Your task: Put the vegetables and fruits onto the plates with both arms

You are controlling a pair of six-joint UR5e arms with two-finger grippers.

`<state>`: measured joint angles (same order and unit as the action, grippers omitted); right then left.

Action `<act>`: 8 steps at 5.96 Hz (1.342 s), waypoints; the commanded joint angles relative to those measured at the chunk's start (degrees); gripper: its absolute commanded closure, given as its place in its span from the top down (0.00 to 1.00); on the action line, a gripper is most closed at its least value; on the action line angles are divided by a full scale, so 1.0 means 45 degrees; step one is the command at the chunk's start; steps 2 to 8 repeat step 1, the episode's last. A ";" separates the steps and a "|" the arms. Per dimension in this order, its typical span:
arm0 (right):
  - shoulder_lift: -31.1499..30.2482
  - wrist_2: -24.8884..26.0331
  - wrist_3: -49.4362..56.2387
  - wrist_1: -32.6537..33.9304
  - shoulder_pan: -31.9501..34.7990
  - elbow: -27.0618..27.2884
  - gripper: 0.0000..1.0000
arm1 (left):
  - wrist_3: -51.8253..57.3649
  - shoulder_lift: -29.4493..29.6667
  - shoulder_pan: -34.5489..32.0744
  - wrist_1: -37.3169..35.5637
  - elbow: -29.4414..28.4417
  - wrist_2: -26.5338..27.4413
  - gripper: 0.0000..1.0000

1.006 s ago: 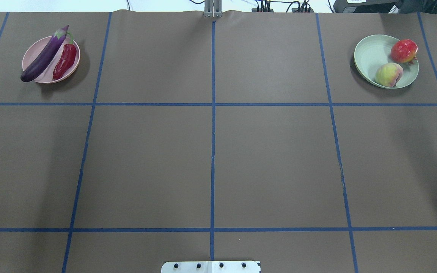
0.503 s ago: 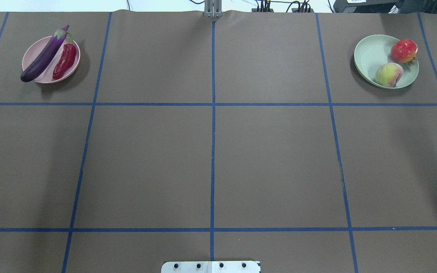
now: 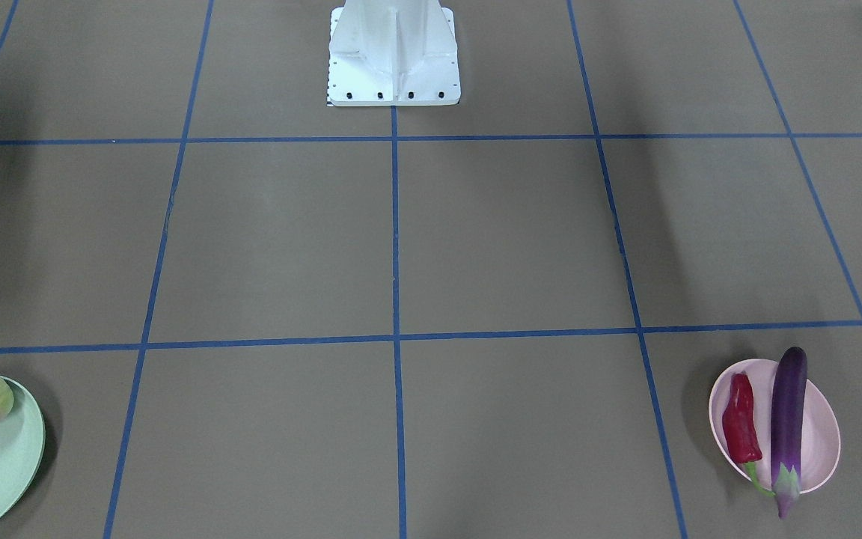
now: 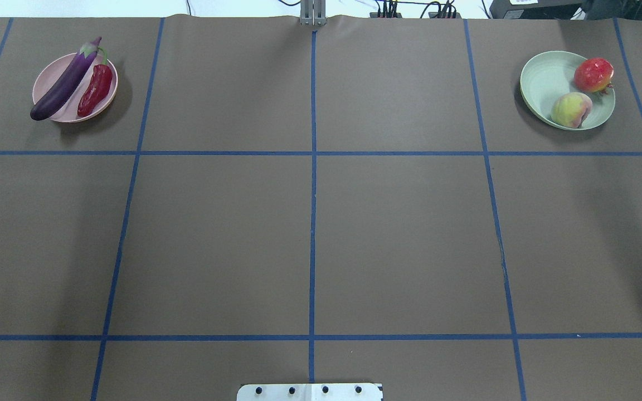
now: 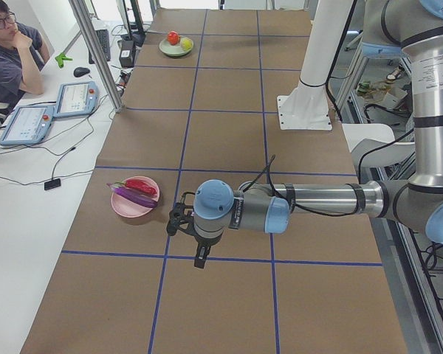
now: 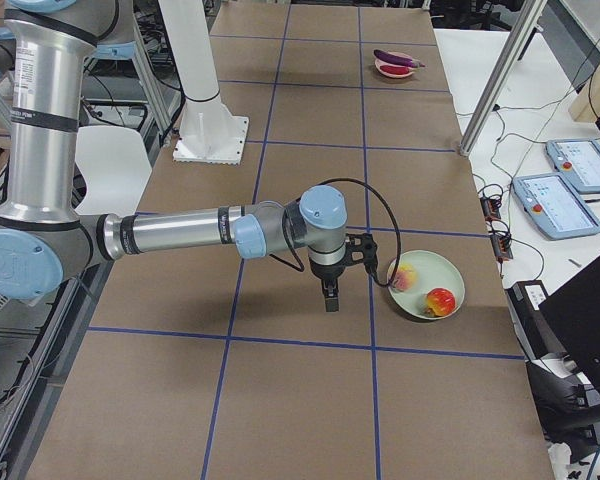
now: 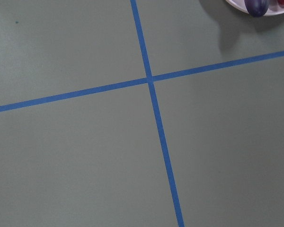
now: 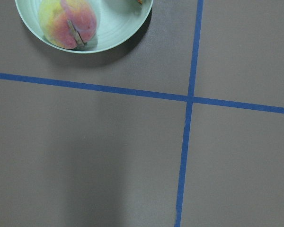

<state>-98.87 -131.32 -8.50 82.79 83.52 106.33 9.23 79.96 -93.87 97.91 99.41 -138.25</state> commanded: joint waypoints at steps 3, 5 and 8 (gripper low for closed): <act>-0.0002 0.0002 0.0015 0.0000 -0.0006 -0.0017 1.00 | 0.0000 0.0005 0.0019 0.0000 0.0019 0.0000 1.00; -0.0002 0.0002 0.0015 0.0000 -0.0006 -0.0017 1.00 | 0.0000 0.0005 0.0019 0.0000 0.0019 0.0000 1.00; -0.0002 0.0002 0.0015 0.0000 -0.0006 -0.0017 1.00 | 0.0000 0.0005 0.0019 0.0000 0.0019 0.0000 1.00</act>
